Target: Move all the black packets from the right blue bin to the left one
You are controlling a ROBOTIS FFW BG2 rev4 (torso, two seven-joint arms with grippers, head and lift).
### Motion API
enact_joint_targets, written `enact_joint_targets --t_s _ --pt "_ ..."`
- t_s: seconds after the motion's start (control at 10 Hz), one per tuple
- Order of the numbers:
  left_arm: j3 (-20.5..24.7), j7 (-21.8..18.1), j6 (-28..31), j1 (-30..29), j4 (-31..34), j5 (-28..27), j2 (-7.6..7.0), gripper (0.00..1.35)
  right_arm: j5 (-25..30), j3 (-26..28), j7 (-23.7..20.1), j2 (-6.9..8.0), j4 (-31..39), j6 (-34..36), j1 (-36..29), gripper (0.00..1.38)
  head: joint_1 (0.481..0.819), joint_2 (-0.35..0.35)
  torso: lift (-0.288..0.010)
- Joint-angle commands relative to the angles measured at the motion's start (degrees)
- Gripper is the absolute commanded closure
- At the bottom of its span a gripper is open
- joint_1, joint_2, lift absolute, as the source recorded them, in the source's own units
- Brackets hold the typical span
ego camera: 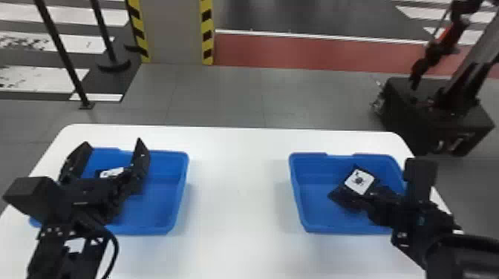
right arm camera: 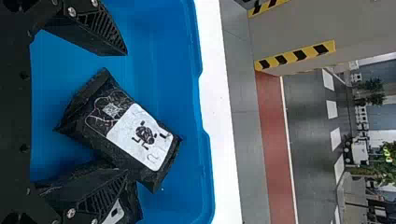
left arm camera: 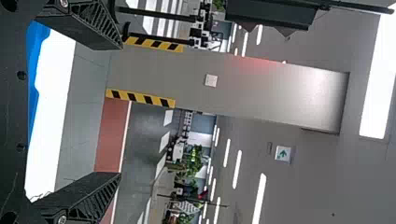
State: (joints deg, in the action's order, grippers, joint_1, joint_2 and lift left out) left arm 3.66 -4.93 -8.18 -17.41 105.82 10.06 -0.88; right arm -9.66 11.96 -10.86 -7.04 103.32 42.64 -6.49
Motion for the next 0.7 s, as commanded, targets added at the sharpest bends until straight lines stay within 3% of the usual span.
enact_joint_targets --t_s 0.0,0.4,0.5,0.6 --pt "-0.1 -0.2 0.6 0.0 0.0 0.3 0.09 0.05 -0.1 -0.2 0.0 0.19 -3.4 -1.4 1.7 0.13 0.695 -0.072 -0.110" --pt "0.1 -0.3 0.7 0.0 0.0 0.5 0.18 0.05 -0.4 -0.3 0.0 0.36 -12.5 -3.0 6.1 0.13 0.695 -0.074 -0.110" --pt "0.1 -0.3 0.7 0.0 0.0 0.6 0.18 0.05 -0.5 -0.4 -0.1 0.36 -14.0 -3.3 6.5 0.20 0.695 -0.074 -0.110" --pt "0.2 -0.3 0.9 -0.2 0.0 0.7 0.27 0.05 -0.4 -0.8 -1.4 0.19 -15.6 -3.3 7.5 0.72 0.695 -0.072 -0.110"
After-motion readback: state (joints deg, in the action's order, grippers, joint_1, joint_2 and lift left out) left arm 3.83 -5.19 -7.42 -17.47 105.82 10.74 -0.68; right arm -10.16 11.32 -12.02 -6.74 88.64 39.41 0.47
